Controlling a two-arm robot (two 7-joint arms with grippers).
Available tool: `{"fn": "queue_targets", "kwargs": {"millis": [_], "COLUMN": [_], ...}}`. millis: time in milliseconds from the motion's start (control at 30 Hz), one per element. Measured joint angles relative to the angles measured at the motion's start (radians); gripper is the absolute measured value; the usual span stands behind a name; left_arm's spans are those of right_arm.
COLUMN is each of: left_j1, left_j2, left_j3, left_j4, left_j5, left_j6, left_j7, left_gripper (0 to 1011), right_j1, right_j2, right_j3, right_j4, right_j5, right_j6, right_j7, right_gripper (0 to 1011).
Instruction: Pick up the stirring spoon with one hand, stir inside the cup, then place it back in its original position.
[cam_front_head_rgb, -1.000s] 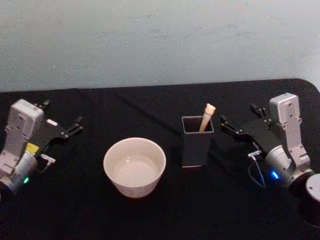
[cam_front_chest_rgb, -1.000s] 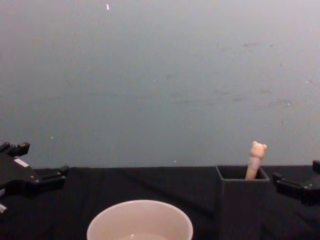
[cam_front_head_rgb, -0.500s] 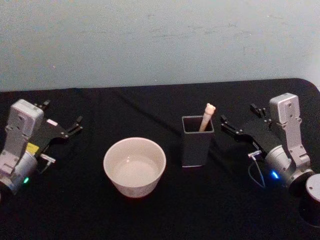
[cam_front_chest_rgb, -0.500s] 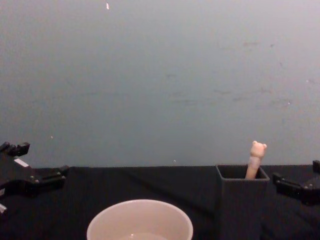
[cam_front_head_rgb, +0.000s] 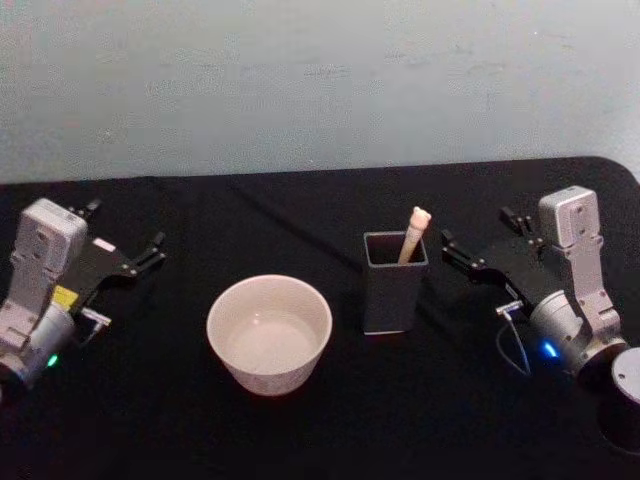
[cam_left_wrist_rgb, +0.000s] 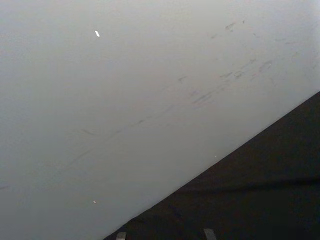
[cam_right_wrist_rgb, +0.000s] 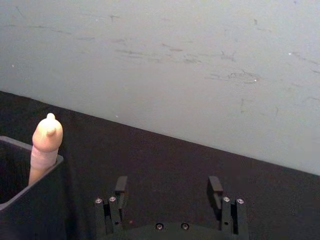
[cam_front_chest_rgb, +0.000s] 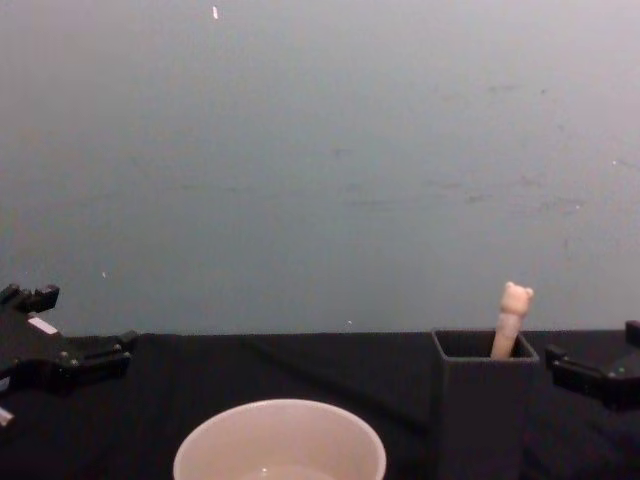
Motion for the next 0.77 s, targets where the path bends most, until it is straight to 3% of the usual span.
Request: {"fn": "queue_targets", "kwargs": {"millis": [767], "left_j1": [0.000], "left_j2": [0.000], "left_j3": [0.000], "left_j4": [0.000], "left_j5": [0.000], "left_j6": [0.000], "left_j7": [0.000], "left_gripper": [1001], "right_j1": [0.000], "right_j2": [0.000], "right_j3": [0.000], "right_j4": [0.000], "right_j5": [0.000], "right_j6": [0.000], "right_j7": [0.000], "right_gripper": [1004]}}
